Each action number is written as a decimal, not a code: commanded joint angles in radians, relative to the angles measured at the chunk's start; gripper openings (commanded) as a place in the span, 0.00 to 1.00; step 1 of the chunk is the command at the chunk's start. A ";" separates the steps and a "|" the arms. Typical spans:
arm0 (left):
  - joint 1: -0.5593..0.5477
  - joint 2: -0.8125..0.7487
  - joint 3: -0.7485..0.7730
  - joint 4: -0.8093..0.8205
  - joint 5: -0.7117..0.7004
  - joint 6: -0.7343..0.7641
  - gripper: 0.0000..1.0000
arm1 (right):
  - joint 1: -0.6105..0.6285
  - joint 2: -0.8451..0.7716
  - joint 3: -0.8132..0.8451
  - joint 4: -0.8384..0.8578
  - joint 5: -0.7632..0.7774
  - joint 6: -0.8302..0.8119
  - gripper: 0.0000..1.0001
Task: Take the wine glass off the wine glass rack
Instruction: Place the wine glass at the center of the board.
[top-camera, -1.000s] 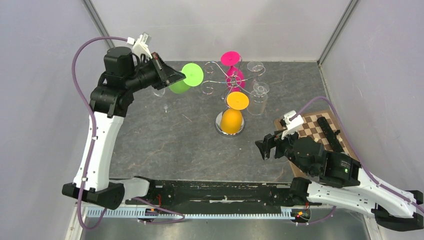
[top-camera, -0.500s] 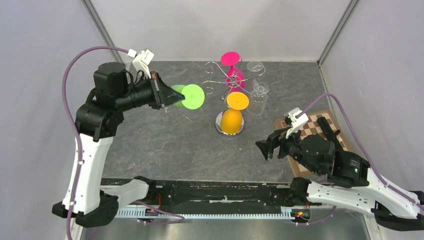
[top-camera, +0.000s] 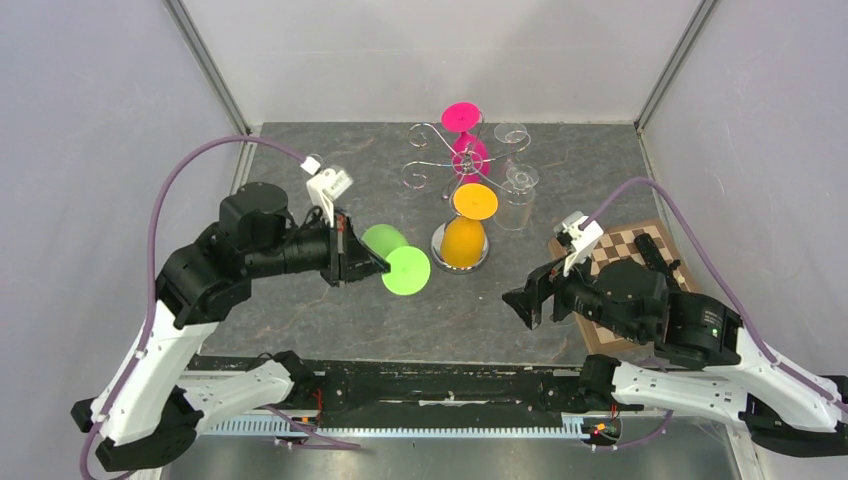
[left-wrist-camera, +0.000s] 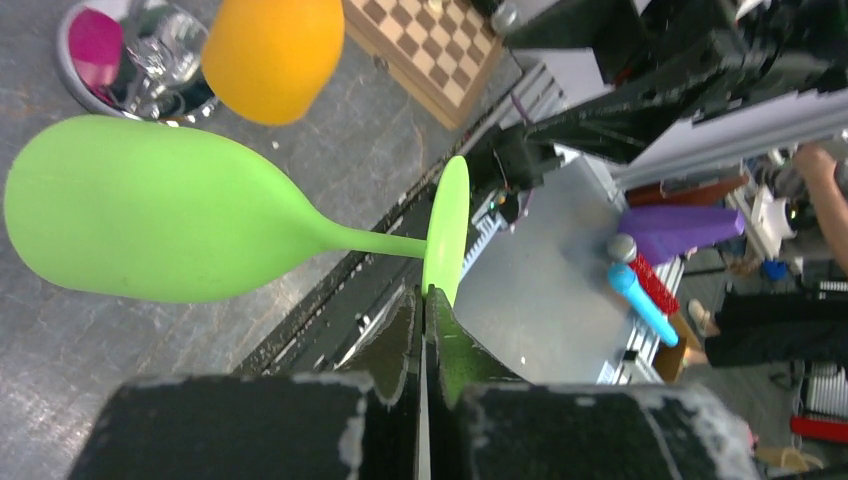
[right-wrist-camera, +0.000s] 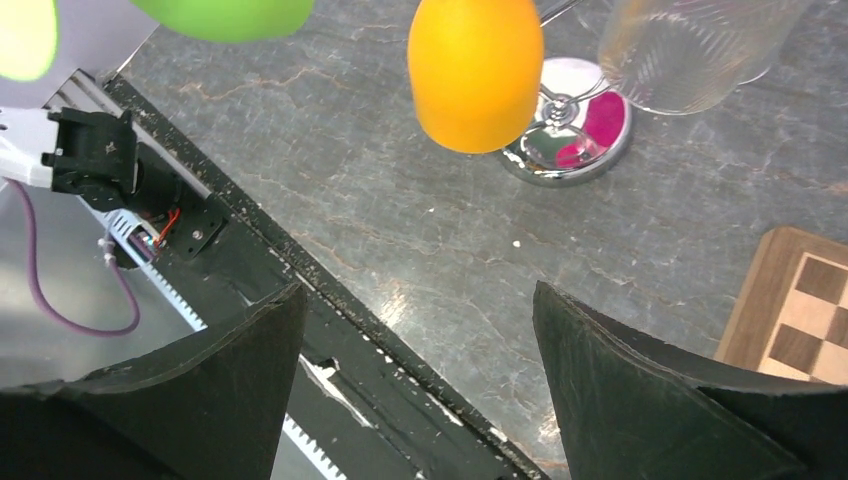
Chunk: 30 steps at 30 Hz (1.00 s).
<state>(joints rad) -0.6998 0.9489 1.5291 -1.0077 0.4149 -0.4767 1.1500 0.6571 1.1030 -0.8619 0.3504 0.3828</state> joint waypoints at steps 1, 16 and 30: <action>-0.109 -0.047 -0.060 0.038 -0.090 0.030 0.02 | 0.004 0.024 0.042 0.004 -0.074 0.047 0.86; -0.686 0.075 -0.130 0.084 -0.618 0.058 0.02 | 0.002 0.040 -0.051 0.075 -0.132 0.207 0.85; -0.907 0.155 -0.166 0.159 -0.810 0.071 0.02 | 0.003 0.042 -0.126 0.200 -0.197 0.313 0.83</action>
<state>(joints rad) -1.5471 1.0958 1.3716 -0.9169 -0.2680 -0.4549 1.1500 0.6918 0.9775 -0.7452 0.1783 0.6575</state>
